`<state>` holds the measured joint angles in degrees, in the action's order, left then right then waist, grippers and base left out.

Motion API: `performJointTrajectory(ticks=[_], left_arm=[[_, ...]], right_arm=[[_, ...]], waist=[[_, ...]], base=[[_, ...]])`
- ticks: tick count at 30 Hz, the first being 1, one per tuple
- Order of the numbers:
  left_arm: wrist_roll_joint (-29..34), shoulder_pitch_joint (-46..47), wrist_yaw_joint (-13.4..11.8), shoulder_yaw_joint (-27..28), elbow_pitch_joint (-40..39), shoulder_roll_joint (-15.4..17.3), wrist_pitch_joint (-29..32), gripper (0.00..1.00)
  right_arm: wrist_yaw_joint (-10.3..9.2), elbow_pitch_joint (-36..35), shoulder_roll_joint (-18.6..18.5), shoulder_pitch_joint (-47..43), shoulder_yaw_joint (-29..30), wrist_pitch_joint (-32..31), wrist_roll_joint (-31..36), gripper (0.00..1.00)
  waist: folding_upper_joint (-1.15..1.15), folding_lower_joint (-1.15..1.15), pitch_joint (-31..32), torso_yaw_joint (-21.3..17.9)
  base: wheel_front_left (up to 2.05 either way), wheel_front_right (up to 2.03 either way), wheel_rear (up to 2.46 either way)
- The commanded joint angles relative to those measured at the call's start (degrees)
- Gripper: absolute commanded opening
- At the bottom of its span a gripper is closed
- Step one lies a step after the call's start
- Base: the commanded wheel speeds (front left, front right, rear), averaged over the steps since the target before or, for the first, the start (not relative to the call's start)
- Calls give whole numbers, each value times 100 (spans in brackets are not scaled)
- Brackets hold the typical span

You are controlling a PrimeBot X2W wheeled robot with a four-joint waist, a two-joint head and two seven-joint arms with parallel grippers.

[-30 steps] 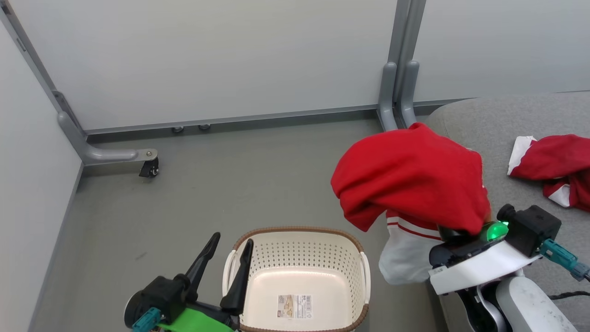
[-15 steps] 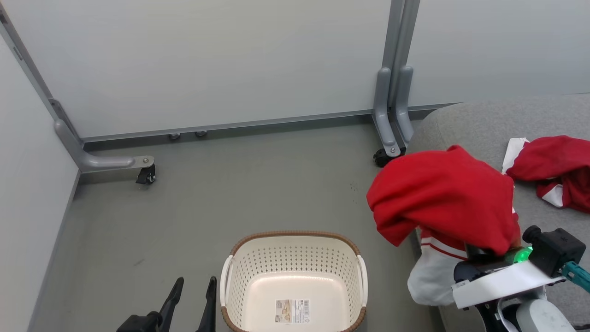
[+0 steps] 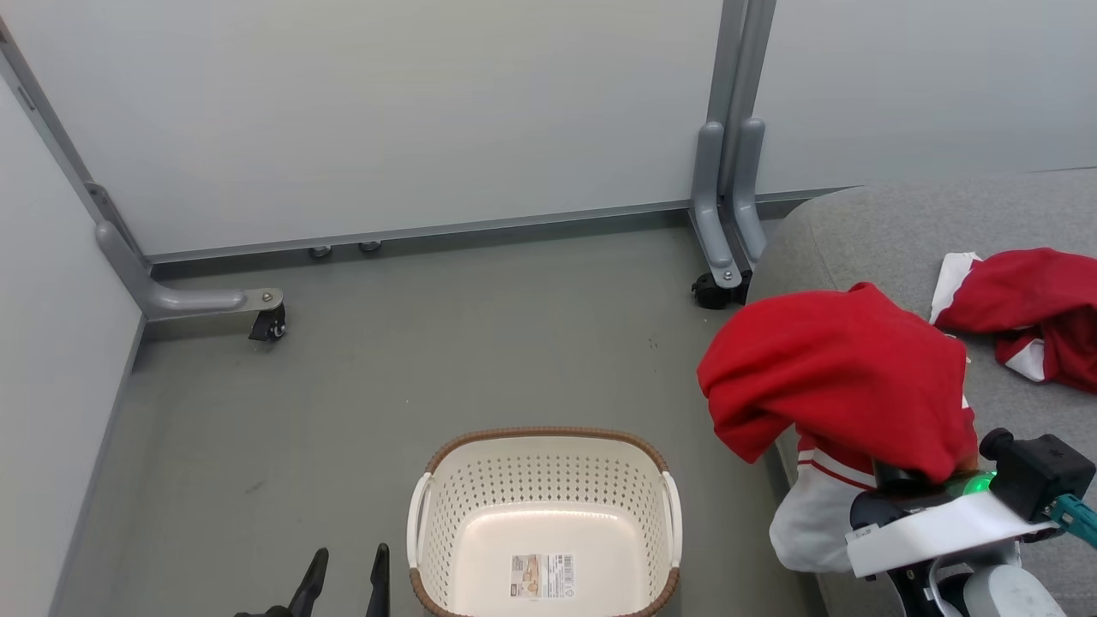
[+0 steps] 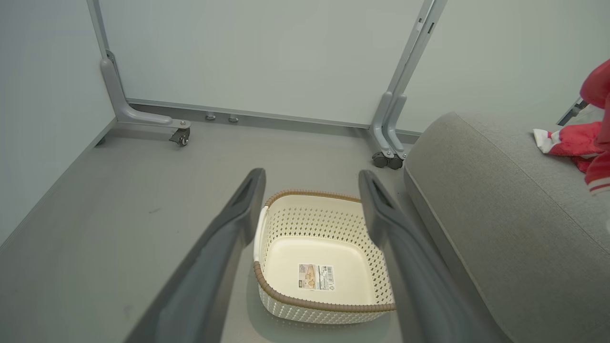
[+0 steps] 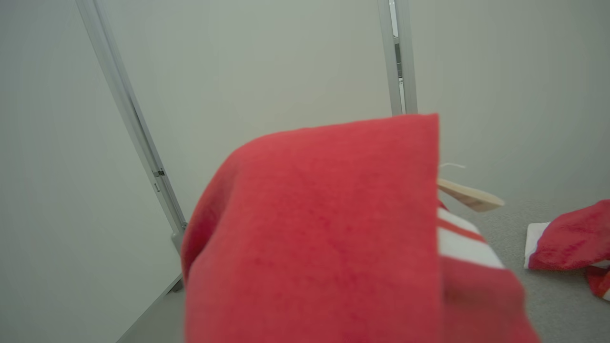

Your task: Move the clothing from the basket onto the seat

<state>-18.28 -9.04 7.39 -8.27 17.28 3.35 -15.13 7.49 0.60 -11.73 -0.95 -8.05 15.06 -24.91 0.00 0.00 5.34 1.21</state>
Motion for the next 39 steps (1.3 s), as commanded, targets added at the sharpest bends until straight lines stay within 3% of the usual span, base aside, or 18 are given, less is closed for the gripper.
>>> performJointTrajectory(ticks=[1,23,29,39], left_arm=[[-17,-36,14,20,14,1,0,100],[-25,81,14,-30,-122,-40,0,100],[-103,156,14,-72,-131,-38,1,100],[-153,355,14,-181,-176,-38,0,100]], right_arm=[[0,8,8,-45,25,17,34,0],[0,-8,-32,63,-17,17,17,0],[0,-36,-73,151,-6,17,44,0],[-1,-70,-141,278,79,17,47,0]], waist=[[0,0,0,7],[0,0,-42,-197],[0,0,-140,-533],[0,0,-330,-1432]], base=[[0,0,0],[0,0,0],[0,0,0],[0,0,0]])
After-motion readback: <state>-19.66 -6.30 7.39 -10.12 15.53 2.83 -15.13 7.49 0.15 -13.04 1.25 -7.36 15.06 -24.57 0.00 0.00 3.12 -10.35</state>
